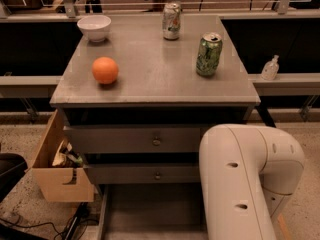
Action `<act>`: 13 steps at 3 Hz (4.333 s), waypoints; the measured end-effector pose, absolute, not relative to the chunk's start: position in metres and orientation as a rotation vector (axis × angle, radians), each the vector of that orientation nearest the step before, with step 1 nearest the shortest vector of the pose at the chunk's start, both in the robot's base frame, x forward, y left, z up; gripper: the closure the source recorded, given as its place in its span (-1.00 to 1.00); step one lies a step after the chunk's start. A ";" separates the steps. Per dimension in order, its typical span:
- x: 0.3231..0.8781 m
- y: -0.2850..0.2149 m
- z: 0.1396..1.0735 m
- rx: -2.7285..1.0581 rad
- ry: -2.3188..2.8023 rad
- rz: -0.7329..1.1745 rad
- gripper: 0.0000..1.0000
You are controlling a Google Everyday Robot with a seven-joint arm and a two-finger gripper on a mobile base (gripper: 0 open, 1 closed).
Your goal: Close bottom drawer
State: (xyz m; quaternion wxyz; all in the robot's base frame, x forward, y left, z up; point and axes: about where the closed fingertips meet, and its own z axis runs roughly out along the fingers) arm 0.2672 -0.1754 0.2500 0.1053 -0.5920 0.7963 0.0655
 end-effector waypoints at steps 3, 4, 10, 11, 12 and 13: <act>0.287 -0.161 0.179 -1.622 2.339 0.185 1.00; 0.294 -0.153 0.169 -1.602 2.321 0.184 1.00; 0.357 -0.080 0.158 -1.575 2.086 0.164 1.00; 0.357 -0.080 0.158 -1.576 2.086 0.163 1.00; 0.367 -0.077 0.153 -1.571 2.072 0.148 1.00; 0.365 -0.078 0.153 -1.571 2.072 0.148 1.00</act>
Offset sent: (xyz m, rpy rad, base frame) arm 0.0261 0.0120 -0.0805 0.0465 -0.0713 -0.0843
